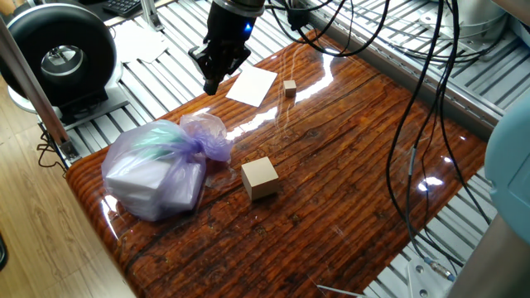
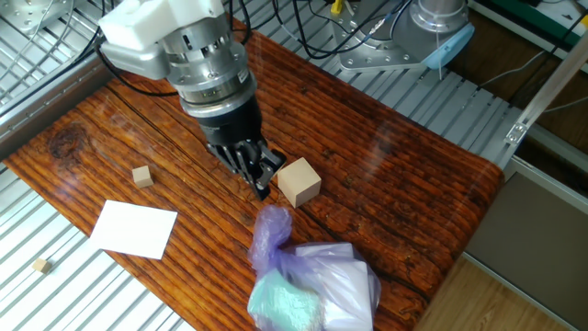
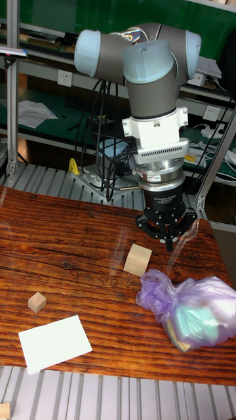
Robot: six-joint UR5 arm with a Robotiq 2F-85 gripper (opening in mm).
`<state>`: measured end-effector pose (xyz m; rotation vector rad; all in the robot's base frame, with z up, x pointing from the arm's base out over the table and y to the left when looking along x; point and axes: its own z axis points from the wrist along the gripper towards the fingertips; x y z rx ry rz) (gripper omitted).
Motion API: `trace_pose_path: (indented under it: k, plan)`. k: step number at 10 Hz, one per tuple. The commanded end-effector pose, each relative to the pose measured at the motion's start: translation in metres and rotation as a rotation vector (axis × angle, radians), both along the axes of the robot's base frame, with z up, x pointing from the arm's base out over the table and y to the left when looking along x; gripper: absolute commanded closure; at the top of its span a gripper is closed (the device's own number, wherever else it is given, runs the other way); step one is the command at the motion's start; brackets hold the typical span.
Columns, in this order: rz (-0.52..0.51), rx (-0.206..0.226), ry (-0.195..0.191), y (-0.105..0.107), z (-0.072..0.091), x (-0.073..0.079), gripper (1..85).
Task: Pick up a bag of things
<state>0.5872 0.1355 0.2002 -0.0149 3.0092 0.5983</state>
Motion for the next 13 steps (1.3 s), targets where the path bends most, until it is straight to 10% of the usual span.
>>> trace_pose_path:
  k: [1, 4, 13]
  plan:
    - [0.001, 0.003, -0.002, 0.000, 0.001, 0.000, 84.3]
    - [0.044, 0.101, 0.075, 0.024, 0.012, -0.022, 84.3]
    - [0.045, 0.074, 0.148, 0.012, 0.015, -0.041, 84.3]
